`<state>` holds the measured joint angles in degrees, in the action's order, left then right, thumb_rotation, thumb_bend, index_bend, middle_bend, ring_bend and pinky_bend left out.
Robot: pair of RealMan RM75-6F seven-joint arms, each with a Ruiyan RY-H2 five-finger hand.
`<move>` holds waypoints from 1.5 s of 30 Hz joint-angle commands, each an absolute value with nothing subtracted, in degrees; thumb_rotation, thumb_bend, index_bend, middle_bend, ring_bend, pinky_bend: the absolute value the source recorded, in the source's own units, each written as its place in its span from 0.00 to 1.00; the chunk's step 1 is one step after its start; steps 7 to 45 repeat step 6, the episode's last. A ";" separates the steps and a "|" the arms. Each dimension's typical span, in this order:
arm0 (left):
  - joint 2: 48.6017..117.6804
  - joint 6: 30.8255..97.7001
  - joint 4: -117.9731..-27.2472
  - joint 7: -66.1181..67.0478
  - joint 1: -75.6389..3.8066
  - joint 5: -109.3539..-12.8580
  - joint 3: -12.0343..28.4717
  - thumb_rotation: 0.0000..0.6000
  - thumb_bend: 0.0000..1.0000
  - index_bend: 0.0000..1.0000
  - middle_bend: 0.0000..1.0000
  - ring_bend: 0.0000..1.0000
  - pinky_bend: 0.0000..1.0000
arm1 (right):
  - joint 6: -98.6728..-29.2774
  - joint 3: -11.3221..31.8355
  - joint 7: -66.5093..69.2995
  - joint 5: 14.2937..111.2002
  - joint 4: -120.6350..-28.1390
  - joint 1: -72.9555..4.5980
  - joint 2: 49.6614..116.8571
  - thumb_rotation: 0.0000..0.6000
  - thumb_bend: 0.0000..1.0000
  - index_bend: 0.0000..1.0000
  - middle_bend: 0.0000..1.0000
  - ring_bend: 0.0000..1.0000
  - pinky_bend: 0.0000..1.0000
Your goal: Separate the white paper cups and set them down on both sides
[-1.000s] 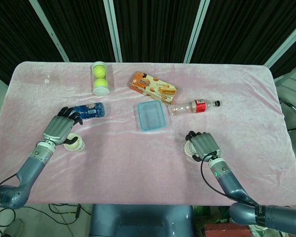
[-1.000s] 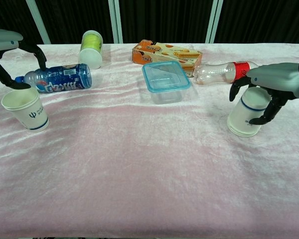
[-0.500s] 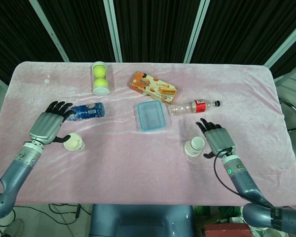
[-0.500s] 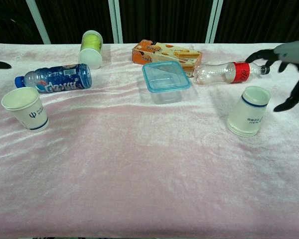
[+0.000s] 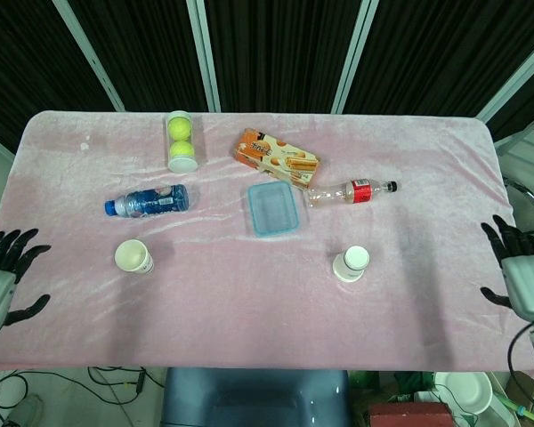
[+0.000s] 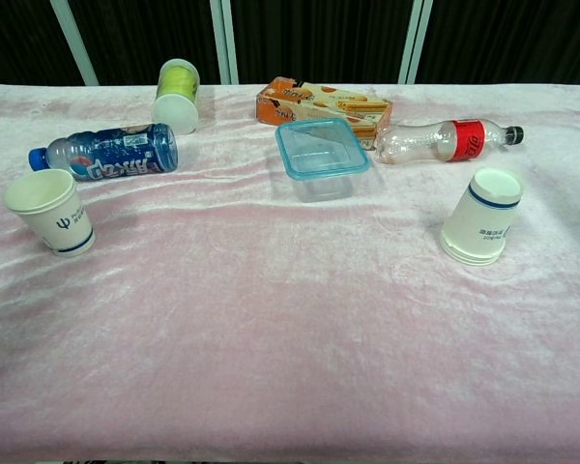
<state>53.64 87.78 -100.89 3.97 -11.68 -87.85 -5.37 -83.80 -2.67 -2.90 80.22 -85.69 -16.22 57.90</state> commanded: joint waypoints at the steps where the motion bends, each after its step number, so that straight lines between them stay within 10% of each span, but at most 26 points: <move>1: 56.60 92.45 -93.95 -2.63 -7.20 -91.59 -7.77 1.00 0.22 0.19 0.04 0.00 0.00 | -88.16 -4.73 -0.09 84.24 -82.06 -11.81 59.99 1.00 0.04 0.06 0.00 0.11 0.19; 45: 58.73 94.28 -89.42 -7.09 -6.78 -93.62 -6.45 1.00 0.22 0.19 0.04 0.00 0.00 | -89.50 -4.87 -0.37 85.80 -82.77 -9.98 60.41 1.00 0.04 0.06 0.00 0.11 0.19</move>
